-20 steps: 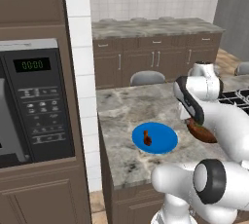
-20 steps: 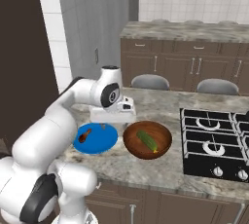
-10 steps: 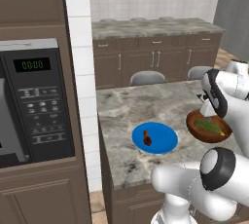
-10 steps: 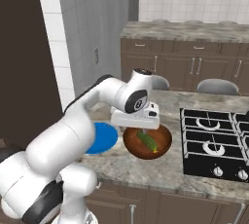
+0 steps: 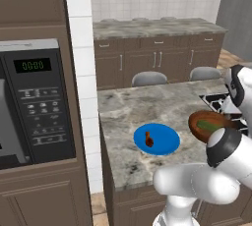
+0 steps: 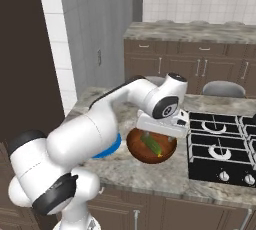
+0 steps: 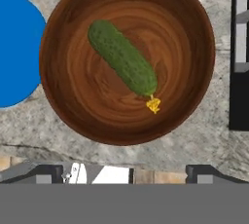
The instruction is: Place the chicken drumstick on the plate and place the cucumber on the same plate.
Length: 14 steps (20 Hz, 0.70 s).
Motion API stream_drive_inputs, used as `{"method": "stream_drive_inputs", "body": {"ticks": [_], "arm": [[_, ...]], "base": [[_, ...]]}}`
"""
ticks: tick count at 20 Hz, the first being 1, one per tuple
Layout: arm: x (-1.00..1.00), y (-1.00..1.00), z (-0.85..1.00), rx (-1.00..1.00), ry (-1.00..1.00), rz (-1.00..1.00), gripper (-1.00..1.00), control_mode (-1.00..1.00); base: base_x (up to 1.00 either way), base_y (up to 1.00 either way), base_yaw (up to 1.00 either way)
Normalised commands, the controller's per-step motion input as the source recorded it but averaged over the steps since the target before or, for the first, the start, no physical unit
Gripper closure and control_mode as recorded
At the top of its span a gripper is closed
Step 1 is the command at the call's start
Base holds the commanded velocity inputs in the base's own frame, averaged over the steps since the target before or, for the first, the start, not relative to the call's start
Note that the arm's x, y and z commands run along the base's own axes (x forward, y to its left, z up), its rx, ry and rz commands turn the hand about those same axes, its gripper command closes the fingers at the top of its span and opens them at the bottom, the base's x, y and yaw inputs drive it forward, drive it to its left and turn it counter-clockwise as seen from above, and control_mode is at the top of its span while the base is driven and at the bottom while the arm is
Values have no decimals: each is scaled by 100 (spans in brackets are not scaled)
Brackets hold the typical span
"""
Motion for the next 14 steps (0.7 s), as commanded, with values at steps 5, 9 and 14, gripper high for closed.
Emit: {"method": "stream_drive_inputs", "body": {"ticks": [5, 9, 14], "arm": [[5, -40, -24, -4, 0, -20, -100, -100], [12, -28, -29, 0, 4, -23, -100, -100], [21, -14, -33, 0, 0, -16, -100, -100]], "base": [[0, 0, 0], [0, 0, 0], [0, 0, 0]]}}
